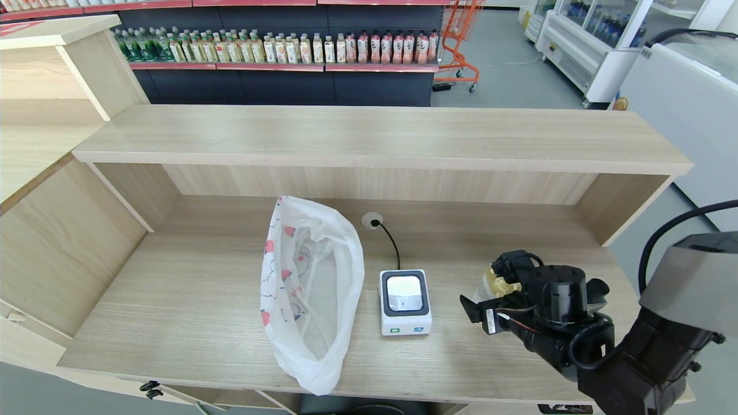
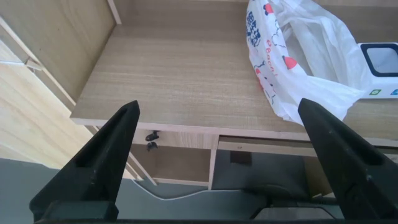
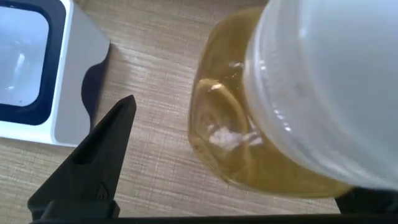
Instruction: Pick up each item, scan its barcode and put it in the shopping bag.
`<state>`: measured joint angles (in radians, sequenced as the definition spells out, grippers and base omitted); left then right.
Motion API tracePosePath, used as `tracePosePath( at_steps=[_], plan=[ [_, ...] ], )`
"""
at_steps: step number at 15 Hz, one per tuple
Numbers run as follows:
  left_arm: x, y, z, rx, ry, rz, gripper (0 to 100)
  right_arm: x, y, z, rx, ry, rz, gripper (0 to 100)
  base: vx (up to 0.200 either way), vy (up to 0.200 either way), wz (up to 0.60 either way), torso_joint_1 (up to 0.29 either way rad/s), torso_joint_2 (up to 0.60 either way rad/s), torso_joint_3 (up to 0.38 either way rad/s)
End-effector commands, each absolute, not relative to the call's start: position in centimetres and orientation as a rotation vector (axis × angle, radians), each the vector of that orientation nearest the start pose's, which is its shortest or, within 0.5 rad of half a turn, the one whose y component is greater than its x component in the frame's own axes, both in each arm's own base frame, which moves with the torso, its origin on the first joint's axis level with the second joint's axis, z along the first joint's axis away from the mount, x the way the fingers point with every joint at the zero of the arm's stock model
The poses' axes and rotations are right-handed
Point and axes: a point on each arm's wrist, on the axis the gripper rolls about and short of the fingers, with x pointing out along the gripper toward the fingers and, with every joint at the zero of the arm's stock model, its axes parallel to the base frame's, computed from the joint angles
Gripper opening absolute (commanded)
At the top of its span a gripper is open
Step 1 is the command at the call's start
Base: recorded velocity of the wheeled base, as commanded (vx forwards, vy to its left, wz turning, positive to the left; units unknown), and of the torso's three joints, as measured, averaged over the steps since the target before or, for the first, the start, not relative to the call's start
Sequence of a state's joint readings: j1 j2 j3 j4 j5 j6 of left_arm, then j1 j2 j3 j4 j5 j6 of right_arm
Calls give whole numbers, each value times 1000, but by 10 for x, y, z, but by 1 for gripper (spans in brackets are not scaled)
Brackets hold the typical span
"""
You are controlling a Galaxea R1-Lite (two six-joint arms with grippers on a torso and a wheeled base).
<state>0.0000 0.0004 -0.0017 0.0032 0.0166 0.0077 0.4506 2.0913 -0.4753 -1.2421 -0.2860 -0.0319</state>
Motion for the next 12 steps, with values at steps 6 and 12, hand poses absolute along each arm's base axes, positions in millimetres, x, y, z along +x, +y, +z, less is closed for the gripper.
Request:
tracePosePath(
  at_steps=[6, 12],
  plan=[
    [-23, 0, 76, 8, 2, 17, 100, 305, 141, 27, -148, 293, 246, 100, 0, 0, 0, 0, 0, 0],
    [-23, 0, 75, 8, 3, 17, 100, 314, 139, 45, -113, 196, 325, 100, 0, 0, 0, 0, 0, 0]
  ],
)
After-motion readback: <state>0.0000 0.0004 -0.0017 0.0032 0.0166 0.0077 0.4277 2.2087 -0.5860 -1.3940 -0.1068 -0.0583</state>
